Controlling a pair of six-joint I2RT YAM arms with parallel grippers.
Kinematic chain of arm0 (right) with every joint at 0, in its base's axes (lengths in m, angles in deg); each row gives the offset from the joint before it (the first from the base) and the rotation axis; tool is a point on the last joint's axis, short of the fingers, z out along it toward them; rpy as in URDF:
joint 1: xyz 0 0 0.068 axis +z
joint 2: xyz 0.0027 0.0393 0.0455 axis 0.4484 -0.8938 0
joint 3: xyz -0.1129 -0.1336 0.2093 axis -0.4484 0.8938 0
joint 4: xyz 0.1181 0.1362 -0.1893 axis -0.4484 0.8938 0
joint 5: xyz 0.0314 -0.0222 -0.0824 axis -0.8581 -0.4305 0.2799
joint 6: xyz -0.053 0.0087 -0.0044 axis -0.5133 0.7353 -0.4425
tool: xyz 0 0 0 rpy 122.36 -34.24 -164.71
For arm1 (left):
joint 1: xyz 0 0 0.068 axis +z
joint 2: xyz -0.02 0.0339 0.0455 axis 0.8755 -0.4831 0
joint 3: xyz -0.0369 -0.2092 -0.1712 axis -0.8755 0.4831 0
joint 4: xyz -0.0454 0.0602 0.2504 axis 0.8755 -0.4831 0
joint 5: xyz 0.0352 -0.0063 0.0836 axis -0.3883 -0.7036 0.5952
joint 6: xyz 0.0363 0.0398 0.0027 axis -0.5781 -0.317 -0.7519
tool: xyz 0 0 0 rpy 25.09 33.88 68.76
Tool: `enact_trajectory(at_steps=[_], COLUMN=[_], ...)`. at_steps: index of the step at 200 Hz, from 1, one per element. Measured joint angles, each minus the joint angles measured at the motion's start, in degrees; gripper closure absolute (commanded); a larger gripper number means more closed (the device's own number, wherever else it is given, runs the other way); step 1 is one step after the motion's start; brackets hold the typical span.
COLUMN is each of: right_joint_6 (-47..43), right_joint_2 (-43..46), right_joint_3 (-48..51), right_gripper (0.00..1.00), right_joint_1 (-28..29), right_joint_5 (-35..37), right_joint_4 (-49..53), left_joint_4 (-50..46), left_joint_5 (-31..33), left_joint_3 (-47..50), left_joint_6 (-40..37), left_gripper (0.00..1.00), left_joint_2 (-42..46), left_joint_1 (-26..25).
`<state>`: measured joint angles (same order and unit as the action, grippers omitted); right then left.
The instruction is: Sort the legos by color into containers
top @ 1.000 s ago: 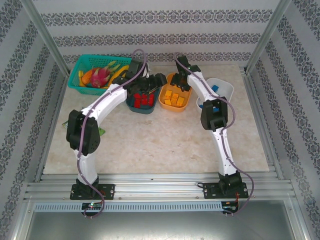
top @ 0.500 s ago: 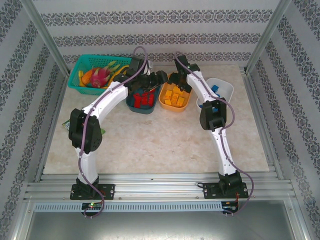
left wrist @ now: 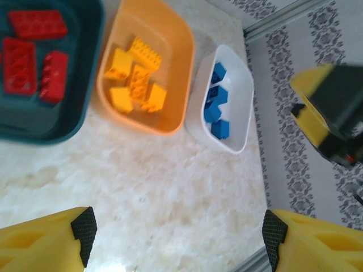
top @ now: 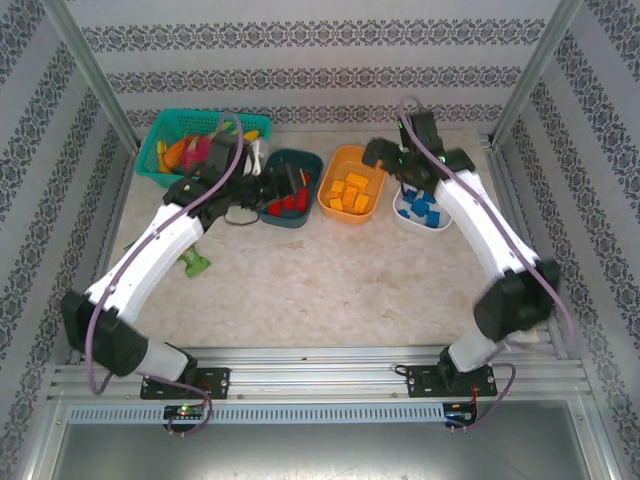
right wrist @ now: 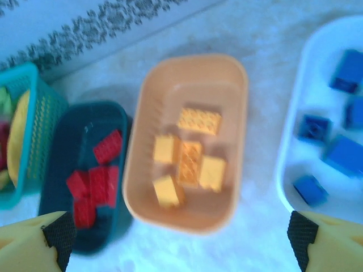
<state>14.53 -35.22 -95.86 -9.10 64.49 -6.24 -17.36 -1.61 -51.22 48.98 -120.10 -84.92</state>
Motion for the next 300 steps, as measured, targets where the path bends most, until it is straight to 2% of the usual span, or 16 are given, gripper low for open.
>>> enact_trajectory(at_steps=[45,50,54,77,95,112,127,157,174,196,225,255,276,300], right_joint_6=[-5.25,-5.42,-5.57,-5.60,-5.53,-5.66,-5.64,-6.43,-9.16,-16.65,-24.81,-27.10,-27.71,-28.00], right_joint_2=[26.23,29.20,31.80,44.63,49.07,48.81,46.23,39.98,39.91,41.92,40.72,33.97,26.16,17.42], right_joint_3=[32.65,35.47,37.79,46.10,47.21,46.34,43.36,38.07,39.74,47.28,58.80,66.90,68.54,67.36], right_gripper=[0.02,0.02,0.02,0.02,0.02,0.02,0.02,0.02,0.02,0.02,0.02,0.02,0.02,0.02], right_joint_1=[3.41,3.89,4.35,5.70,5.73,5.73,5.73,3.10,-0.83,-4.00,-6.64,-11.37,-13.05,-14.21], right_joint_5=[-2.56,-2.84,-2.93,-3.10,-3.08,-1.66,2.73,14.12,16.81,18.23,17.97,16.22,14.40,11.98], right_joint_4=[-2.86,-2.40,-2.21,-1.09,-0.61,-0.48,0.61,-1.81,-6.99,-18.69,-31.50,-45.03,-53.05,-61.75], left_joint_4=[-6.34,-7.02,-7.65,-9.33,-10.45,-12.13,-15.04,-20.26,-17.40,-6.58,6.60,17.57,26.82,37.22], left_joint_5=[3.17,3.41,3.69,4.83,6.01,10.08,16.31,34.95,44.81,55.15,56.85,56.48,54.77,51.91], left_joint_3=[16.68,18.23,19.54,25.14,27.52,27.76,27.06,22.77,24.41,33.55,46.14,51.36,52.72,53.46], left_joint_6=[-0.61,-0.57,-0.68,0.07,0.33,0.42,0.28,-0.44,-5.38,-16.31,-26.97,-32.92,-35.17,-35.65], left_gripper=[0.13,0.02,0.00,0.00,0.00,0.00,0.00,0.00,0.00,0.00,0.00,0.00,0.00,0.00], left_joint_2=[17.51,19.32,20.85,27.10,29.59,30.36,31.12,29.70,29.99,32.46,32.98,27.71,22.10,13.70], left_joint_1=[0.39,0.42,0.46,0.59,0.59,0.59,0.66,0.70,0.70,1.33,5.97,7.08,8.15,11.74])
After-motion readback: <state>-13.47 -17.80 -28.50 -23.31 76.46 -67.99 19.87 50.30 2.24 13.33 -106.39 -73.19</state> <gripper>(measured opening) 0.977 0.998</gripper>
